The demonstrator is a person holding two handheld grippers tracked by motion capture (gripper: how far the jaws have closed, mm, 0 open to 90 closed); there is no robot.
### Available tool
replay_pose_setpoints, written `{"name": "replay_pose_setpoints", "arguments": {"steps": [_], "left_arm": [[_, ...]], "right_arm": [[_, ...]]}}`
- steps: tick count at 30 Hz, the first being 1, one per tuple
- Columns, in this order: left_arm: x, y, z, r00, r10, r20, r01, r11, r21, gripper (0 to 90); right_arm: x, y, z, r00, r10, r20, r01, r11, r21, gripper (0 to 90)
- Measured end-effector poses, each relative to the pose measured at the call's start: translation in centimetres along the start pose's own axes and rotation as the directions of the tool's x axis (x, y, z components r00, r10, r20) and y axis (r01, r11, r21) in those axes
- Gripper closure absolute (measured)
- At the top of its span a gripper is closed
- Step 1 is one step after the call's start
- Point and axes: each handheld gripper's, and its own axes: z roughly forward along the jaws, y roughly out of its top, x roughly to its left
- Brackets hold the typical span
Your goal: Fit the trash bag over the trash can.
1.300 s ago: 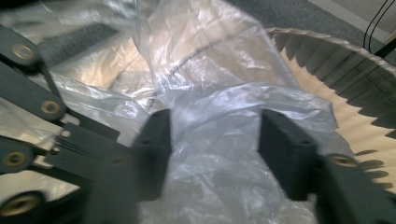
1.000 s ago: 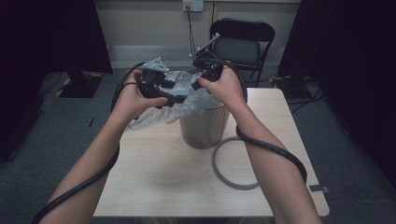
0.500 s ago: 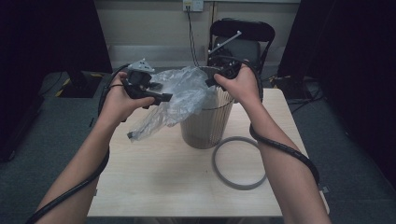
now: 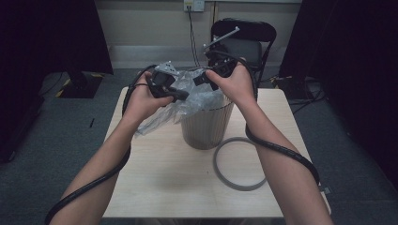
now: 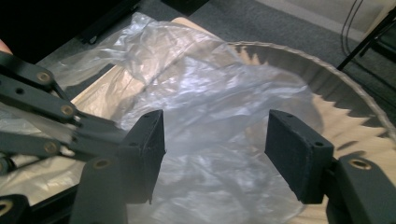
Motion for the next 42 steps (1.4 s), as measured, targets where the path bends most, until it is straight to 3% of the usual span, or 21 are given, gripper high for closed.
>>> {"name": "replay_pose_setpoints", "arguments": {"steps": [5, 10, 12, 13, 14, 16, 17, 20, 22, 28, 32, 33, 34, 35, 37, 38, 42], "left_arm": [[-0.3, 0.1, 0.1, 0.9997, -0.018, 0.013, 0.019, 0.9993, -0.032, 88.7], [-0.1, -0.3, 0.2, 0.9993, -0.033, 0.015, 0.033, 0.9991, -0.025, 86.2], [0.0, -0.5, 0.3, 0.9986, -0.05, 0.017, 0.051, 0.9976, -0.047, 75.5], [0.1, -0.7, 0.3, 0.9972, -0.074, 0.01, 0.074, 0.9949, -0.068, 75.5], [0.3, -0.8, 0.1, 0.9964, -0.084, -0.011, 0.083, 0.9938, -0.074, 65.3], [0.4, -0.9, 0.0, 0.9961, -0.087, -0.014, 0.085, 0.9926, -0.086, 61.9], [0.5, -0.8, -0.1, 0.9934, -0.113, -0.02, 0.111, 0.9886, -0.102, 50.0], [0.6, -0.6, -0.7, 0.9894, -0.143, -0.021, 0.14, 0.9825, -0.123, 36.7], [0.6, -0.4, -0.9, 0.9887, -0.149, -0.021, 0.145, 0.9811, -0.129, 31.7], [0.4, 0.2, -1.8, 0.9872, -0.156, -0.035, 0.15, 0.9805, -0.127, 30.9], [0.7, -0.3, -1.3, 0.9894, -0.131, -0.063, 0.124, 0.987, -0.103, 26.3], [0.8, -0.5, -1.1, 0.9909, -0.126, -0.045, 0.122, 0.9878, -0.097, 24.5], [0.9, -0.8, -0.8, 0.9888, -0.149, -0.011, 0.146, 0.9816, -0.123, 24.0], [1.0, -0.9, -0.7, 0.9897, -0.143, 0.002, 0.142, 0.98, -0.14, 23.8], [1.0, -1.0, -0.9, 0.9906, -0.137, -0.006, 0.134, 0.979, -0.154, 23.0], [1.0, -0.9, -0.9, 0.994, -0.109, -0.011, 0.106, 0.9823, -0.155, 22.4], [0.7, -0.6, -1.2, 0.9968, -0.08, -0.009, 0.078, 0.9859, -0.148, 22.4]], "right_arm": [[0.7, 0.0, 1.7, 1.0, -0.004, -0.005, 0.004, 0.998, 0.06, 41.5], [1.3, -0.6, 3.3, 0.998, 0.011, -0.062, -0.005, 0.995, 0.101, 64.1], [1.4, -0.6, 3.4, 0.9979, 0.007, -0.064, 0.0, 0.995, 0.103, 66.6], [1.5, -0.6, 3.5, 0.9981, 0.0, -0.062, 0.008, 0.993, 0.12, 70.2], [1.5, -0.7, 3.7, 0.9975, -0.027, -0.066, 0.037, 0.988, 0.15, 75.7], [1.5, -0.8, 3.8, 0.997, -0.032, -0.07, 0.043, 0.986, 0.158, 77.8], [1.5, -0.9, 3.9, 0.9969, -0.04, -0.068, 0.05, 0.986, 0.161, 82.6], [1.6, -1.0, 4.0, 0.996, -0.047, -0.076, 0.059, 0.986, 0.156, 86.9], [1.7, -0.9, 4.0, 0.9954, -0.051, -0.081, 0.063, 0.986, 0.153, 88.0], [2.2, -0.7, 4.0, 0.994, -0.069, -0.086, 0.081, 0.985, 0.152, 90.0], [2.6, -0.6, 3.9, 0.9935, -0.074, -0.087, 0.085, 0.986, 0.141, 90.0], [2.6, -0.6, 3.8, 0.9941, -0.071, -0.082, 0.081, 0.989, 0.127, 90.0], [2.7, -0.6, 3.7, 0.9938, -0.072, -0.085, 0.083, 0.988, 0.131, 90.0], [2.8, -0.6, 3.7, 0.9933, -0.079, -0.084, 0.091, 0.986, 0.142, 90.0], [2.9, -0.7, 3.8, 0.9925, -0.095, -0.077, 0.105, 0.984, 0.146, 90.0], [2.9, -0.7, 3.9, 0.9922, -0.095, -0.08, 0.107, 0.983, 0.148, 90.0], [2.9, -0.7, 4.0, 0.9924, -0.093, -0.08, 0.104, 0.983, 0.15, 90.0]]}}
